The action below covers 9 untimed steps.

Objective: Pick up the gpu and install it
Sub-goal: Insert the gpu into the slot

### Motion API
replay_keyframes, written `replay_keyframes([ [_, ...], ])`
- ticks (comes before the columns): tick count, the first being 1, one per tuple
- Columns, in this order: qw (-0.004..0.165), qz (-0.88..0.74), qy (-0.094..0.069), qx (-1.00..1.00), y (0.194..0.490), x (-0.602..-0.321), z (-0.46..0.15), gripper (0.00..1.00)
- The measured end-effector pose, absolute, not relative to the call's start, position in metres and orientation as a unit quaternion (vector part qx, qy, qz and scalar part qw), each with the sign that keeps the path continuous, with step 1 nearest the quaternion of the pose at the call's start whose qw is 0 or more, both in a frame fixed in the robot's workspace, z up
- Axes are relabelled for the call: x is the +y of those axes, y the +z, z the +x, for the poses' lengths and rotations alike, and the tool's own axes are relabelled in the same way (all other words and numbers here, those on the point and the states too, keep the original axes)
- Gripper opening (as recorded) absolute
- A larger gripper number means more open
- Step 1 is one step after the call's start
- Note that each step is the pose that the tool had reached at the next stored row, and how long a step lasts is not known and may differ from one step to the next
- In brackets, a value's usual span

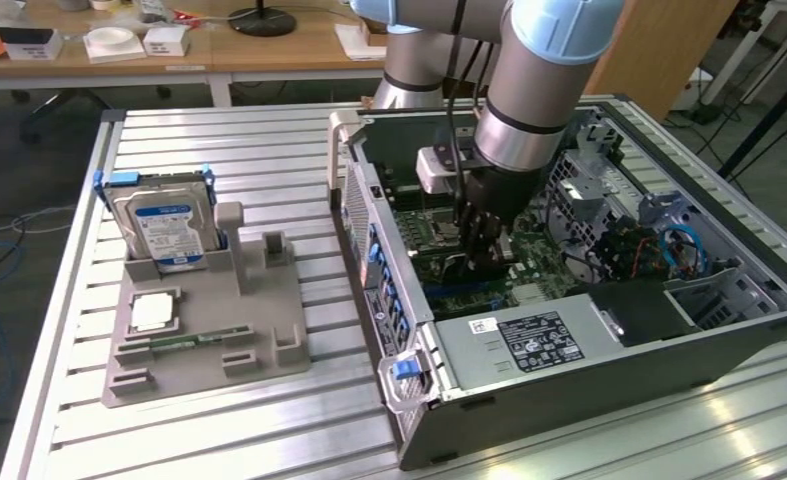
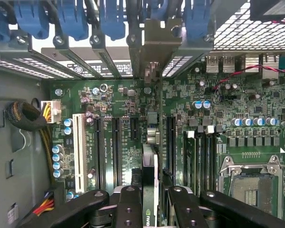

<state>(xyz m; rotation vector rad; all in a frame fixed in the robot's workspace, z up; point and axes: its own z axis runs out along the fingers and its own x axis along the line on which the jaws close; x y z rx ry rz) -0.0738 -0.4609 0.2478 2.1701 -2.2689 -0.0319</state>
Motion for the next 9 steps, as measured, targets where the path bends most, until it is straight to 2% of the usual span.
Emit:
replay_keyframes([
  [9, 0.001, 0.691, -0.01, -0.723, 0.245, -0.4609, -0.0739, 0.26],
])
